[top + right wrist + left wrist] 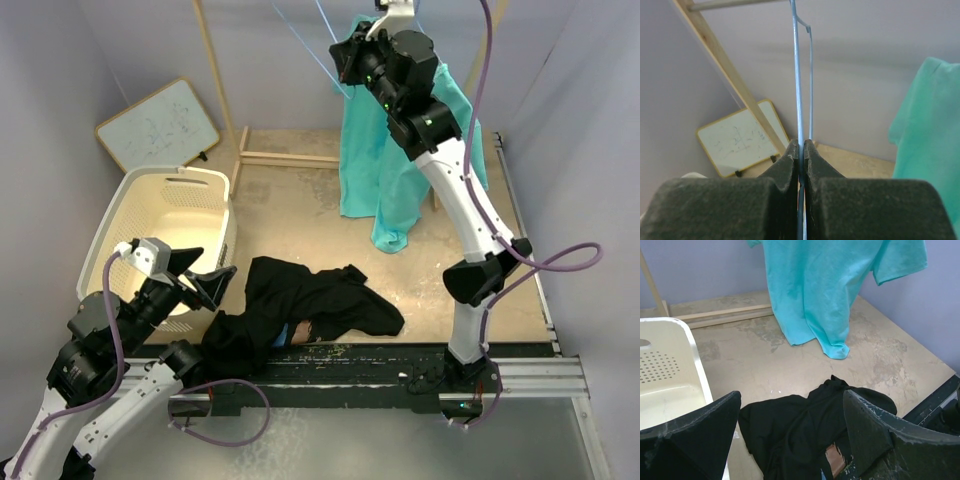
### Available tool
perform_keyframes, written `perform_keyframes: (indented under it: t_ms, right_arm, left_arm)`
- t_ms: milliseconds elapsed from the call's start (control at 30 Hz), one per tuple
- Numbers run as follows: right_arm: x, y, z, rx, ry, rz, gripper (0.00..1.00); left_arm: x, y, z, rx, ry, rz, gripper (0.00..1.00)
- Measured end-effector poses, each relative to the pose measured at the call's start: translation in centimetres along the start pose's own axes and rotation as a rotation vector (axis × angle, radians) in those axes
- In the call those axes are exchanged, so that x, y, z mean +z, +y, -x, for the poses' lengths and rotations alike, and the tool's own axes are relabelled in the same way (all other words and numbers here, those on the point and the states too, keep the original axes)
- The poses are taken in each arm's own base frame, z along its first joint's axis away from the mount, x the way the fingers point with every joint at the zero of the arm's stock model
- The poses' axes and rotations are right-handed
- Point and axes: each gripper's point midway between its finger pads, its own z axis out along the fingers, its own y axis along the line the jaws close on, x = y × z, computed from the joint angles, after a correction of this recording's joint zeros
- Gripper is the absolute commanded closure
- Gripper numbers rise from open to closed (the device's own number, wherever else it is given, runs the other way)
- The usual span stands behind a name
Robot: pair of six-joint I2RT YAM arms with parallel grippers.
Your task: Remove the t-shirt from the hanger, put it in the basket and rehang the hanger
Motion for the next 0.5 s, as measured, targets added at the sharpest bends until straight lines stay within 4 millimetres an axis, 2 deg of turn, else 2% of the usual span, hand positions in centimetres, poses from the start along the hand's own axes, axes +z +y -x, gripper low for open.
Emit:
perform_keyframes:
  t_ms: [133,233,267,367,433,467,500]
  right_arm:
    - [1.4,-0.5,-2.6,0.008,0.045,-0.012,1.0]
    - [1.9,-0.7,-3.6,0.018,0.063,-0.016,1.0]
    - [2.0,-0.7,-3.7,0.021,0.066,-0.015,0.96]
    - [1.8,-0.4,-3.9,0.028,0.071,0.0,0.66]
    - [1.0,-0.2,-4.5,0.036,0.089,0.011,0.49]
    - [0.4,-0.1,-5.0,0.036,0.099,0.02,0.25]
    - [-0.4,-0.1,-5.7,0.036,0.121,0.023,0.19]
  left_arm:
    - [0.0,0.0,0.0,0.0,0.001,-0.003,0.15]
    - [0.0,-0.1,-0.1,0.0,0.004,-0.007,0.15]
    - [0.1,-0.1,-0.1,0.0,0.006,-0.008,0.15]
    - [0.2,-0.2,-0.3,0.001,0.015,-0.011,0.13]
    - [0.4,-0.3,-0.4,0.002,0.025,-0.013,0.11]
    - [0.5,-0.3,-0.5,0.002,0.03,-0.014,0.09]
    - [0.6,-0.3,-0.7,0.003,0.036,-0.016,0.07]
